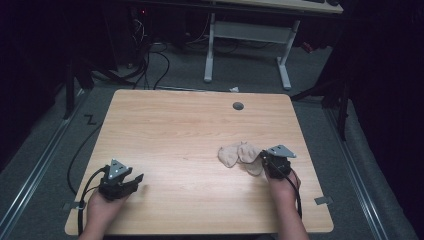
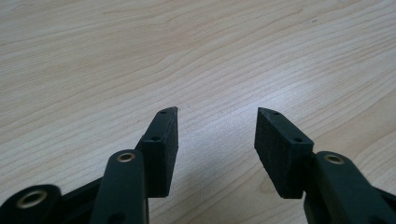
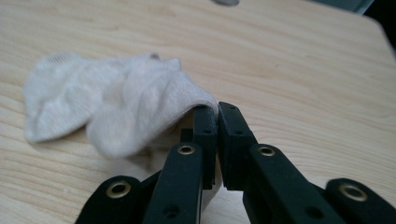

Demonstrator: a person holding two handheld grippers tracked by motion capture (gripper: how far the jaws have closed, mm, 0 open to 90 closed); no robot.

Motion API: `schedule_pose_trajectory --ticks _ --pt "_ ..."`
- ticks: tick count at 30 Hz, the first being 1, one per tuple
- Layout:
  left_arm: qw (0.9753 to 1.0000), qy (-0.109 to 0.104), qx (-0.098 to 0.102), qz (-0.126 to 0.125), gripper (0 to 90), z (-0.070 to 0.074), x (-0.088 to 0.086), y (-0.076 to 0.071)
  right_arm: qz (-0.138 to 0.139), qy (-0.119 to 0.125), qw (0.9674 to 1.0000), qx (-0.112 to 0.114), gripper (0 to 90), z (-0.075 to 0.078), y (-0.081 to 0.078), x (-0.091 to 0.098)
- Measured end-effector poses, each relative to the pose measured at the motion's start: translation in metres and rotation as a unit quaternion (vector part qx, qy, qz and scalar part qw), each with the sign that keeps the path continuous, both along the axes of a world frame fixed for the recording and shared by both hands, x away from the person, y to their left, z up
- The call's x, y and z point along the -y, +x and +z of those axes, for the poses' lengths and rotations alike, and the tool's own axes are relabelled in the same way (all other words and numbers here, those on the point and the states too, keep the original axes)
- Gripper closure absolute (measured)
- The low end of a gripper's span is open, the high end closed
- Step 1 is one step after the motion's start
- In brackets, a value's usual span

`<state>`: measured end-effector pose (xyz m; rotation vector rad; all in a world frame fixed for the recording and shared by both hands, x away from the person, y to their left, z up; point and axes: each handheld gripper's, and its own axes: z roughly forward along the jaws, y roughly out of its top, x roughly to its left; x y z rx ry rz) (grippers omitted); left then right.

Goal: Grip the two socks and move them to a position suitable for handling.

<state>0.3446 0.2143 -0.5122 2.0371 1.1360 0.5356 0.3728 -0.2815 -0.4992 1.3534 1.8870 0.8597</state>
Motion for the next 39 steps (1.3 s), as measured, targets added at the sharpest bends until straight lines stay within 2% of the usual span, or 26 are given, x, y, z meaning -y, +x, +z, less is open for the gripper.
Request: schedule_pose_trajectory --ticks 4,5,11,16,19,24,27,30,31,32,33,36,38,39 --pt "1.0 0.002 0.0 -0.007 50.0 0.001 0.004 0.001 -0.016 0.01 0.9998 0.004 86.6 0.001 -0.006 0.011" --pt "0.9999 0.002 0.001 -0.01 50.0 0.001 0.006 0.002 -0.021 0.021 0.9995 0.006 86.6 0.005 -0.009 0.016" --pt "0.9999 -0.001 0.002 -0.016 50.0 0.002 0.011 0.005 -0.022 0.029 0.9993 0.001 86.5 0.003 -0.018 0.021" --pt "0.9997 -0.004 0.004 -0.023 49.9 0.003 0.017 0.008 -0.027 0.033 0.9991 0.008 86.4 0.006 -0.031 0.025" --pt "0.9995 -0.001 0.003 -0.032 49.8 0.003 0.024 0.012 -0.026 0.028 0.9992 -0.008 86.3 0.003 -0.043 0.029" --pt "0.9991 -0.002 0.001 -0.043 49.9 0.003 0.033 0.015 -0.019 0.024 0.9993 -0.021 86.3 0.0 -0.057 0.029" --pt "0.9988 -0.005 0.0 -0.049 49.8 0.003 0.038 0.016 -0.002 0.027 0.999 -0.036 86.2 -0.005 -0.068 0.026" --pt "0.9984 -0.01 0.0 -0.056 49.8 0.003 0.044 0.017 0.009 0.023 0.9985 -0.049 86.1 -0.009 -0.071 0.023" --pt "0.9982 -0.01 0.0 -0.06 49.8 0.003 0.047 0.017 0.019 0.015 0.9977 -0.064 86.0 -0.013 -0.073 0.019" --pt "0.9982 -0.01 0.0 -0.06 49.9 0.003 0.047 0.017 0.019 0.015 0.9977 -0.064 86.0 -0.013 -0.073 0.019" --pt "0.9979 -0.01 0.001 -0.063 49.8 0.003 0.049 0.018 0.027 0.012 0.9965 -0.078 85.9 -0.017 -0.072 0.016" --pt "0.9977 -0.011 0.001 -0.067 49.8 0.003 0.052 0.018 0.036 0.009 0.9956 -0.086 85.4 -0.02 -0.073 0.013" --pt "0.9975 -0.007 0.001 -0.071 49.5 0.003 0.055 0.019 0.044 0.018 0.9937 -0.101 76.3 -0.021 -0.074 0.012" --pt "0.9975 -0.007 0.001 -0.071 49.4 0.003 0.055 0.019 0.044 0.018 0.9937 -0.101 76.3 -0.021 -0.074 0.012"
